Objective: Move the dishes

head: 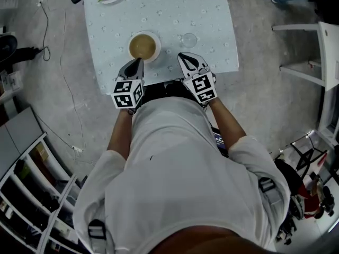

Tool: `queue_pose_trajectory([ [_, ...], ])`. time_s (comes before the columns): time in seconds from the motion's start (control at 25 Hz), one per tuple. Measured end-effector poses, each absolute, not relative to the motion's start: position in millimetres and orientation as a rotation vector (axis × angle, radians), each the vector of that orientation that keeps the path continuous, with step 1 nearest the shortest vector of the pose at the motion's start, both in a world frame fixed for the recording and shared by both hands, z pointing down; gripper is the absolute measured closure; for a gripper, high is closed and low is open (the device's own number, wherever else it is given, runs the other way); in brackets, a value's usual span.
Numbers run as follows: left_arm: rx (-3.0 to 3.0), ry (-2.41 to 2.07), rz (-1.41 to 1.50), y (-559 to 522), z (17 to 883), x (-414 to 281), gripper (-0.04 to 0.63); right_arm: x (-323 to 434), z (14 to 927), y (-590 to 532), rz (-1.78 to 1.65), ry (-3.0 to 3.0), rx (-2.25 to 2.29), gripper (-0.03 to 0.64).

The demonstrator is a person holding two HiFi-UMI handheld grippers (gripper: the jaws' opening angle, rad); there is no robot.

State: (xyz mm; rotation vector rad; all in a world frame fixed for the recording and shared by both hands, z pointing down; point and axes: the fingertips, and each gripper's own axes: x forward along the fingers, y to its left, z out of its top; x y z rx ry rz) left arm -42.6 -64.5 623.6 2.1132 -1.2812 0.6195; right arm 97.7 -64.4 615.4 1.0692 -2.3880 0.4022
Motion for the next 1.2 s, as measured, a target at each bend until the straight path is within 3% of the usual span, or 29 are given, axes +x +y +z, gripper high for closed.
queue_pose_trajectory([
  [0.88, 1.838, -1.266, 0.479, -61.9, 665.2, -93.0, 0.572, 30.2, 627.3, -66.9, 0.401, -2.376, 0.842, 0.615],
  [1.04, 1.793, -1.188, 0.453, -71.5, 674.2, -89.3, 0.442, 33.5, 629.0, -68.1, 0.429, -2.344, 0.881, 0.615],
  [1.2, 1.753, -1.148, 0.427, -80.5, 682.0, -91.1, 0.423, 33.7, 631.5, -70.8, 0.456, -2.321, 0.912, 0.615],
])
